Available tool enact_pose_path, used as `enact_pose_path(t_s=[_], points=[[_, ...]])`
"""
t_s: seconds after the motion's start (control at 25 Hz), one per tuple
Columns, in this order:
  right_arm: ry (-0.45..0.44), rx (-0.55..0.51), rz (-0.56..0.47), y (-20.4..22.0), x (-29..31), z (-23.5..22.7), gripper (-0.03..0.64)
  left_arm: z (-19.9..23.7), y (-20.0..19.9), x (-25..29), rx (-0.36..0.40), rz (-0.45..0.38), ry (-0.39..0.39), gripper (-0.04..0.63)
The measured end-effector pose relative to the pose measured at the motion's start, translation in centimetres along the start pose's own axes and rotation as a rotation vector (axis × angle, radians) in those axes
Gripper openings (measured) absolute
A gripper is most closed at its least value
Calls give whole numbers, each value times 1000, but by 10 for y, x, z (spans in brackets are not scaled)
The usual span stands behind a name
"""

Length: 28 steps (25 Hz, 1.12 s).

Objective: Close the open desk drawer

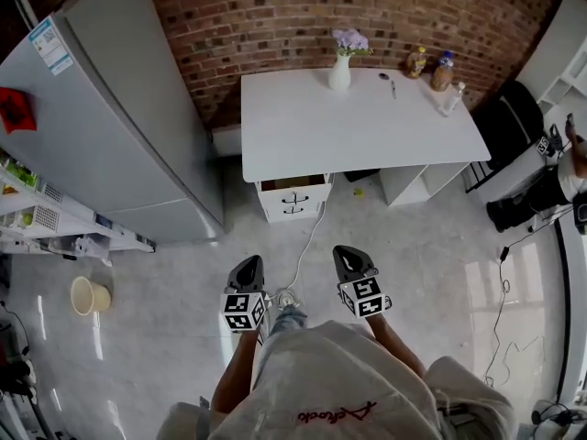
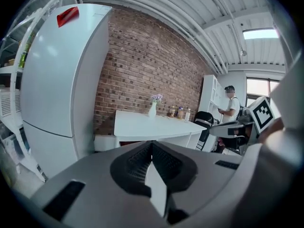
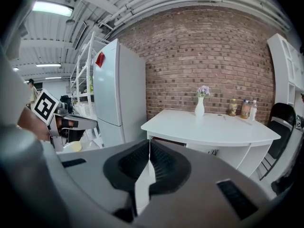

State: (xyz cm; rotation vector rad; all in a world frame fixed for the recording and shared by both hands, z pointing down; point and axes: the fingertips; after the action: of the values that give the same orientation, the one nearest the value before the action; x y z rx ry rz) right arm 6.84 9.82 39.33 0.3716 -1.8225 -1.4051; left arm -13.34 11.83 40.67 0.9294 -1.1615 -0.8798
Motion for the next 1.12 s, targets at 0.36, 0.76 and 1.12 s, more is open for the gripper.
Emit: enact_pose_path(t_s=[0.36,0.76,1.12], points=[[54,21,20,-32,69,-34,18,40,-32,71,26,20,65,12],[70,76,74,-10,95,-58,18,46,-10,108,58,113,102,12],[-2,98,137,37,127,-88,18,20,27,152,85,172,122,12]])
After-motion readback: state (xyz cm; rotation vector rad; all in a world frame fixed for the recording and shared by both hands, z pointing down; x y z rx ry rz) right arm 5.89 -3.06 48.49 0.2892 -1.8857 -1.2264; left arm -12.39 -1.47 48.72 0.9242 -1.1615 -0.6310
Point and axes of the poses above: the fingertips, and each gripper's own axes: x forward along the fingers, z to its left, y out of its underside, and after that the axes turned 10 degrees about -y, right-handed
